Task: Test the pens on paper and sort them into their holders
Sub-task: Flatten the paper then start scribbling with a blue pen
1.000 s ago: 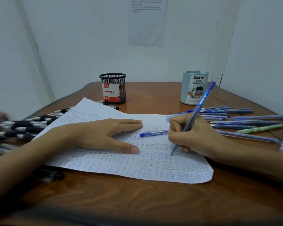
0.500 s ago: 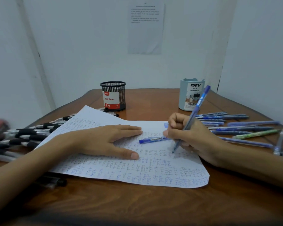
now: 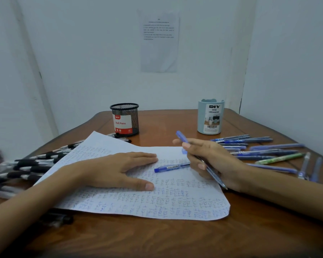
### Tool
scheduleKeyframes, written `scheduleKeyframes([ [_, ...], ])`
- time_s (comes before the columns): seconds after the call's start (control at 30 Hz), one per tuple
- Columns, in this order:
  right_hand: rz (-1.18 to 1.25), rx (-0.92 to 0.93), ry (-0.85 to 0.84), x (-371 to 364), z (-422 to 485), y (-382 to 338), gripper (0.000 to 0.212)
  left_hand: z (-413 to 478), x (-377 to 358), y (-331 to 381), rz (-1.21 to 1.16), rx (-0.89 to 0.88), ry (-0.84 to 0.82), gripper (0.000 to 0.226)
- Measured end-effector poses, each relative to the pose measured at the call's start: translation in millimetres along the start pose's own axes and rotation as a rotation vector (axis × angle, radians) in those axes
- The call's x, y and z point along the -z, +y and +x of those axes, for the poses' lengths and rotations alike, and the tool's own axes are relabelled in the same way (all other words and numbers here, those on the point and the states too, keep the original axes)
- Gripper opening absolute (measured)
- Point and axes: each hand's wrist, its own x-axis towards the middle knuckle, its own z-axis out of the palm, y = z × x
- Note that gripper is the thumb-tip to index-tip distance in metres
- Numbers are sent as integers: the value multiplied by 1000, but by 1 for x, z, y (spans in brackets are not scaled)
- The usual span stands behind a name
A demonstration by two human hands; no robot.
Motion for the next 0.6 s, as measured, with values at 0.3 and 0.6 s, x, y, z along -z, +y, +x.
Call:
scheduleKeyframes([
  [0.3, -53, -16, -47, 0, 0, -1, 39, 0, 1, 4, 3, 25, -2, 81],
  [0.6, -79, -2, 45, 0, 3, -6, 38, 0, 1, 2, -3, 1, 10, 81],
])
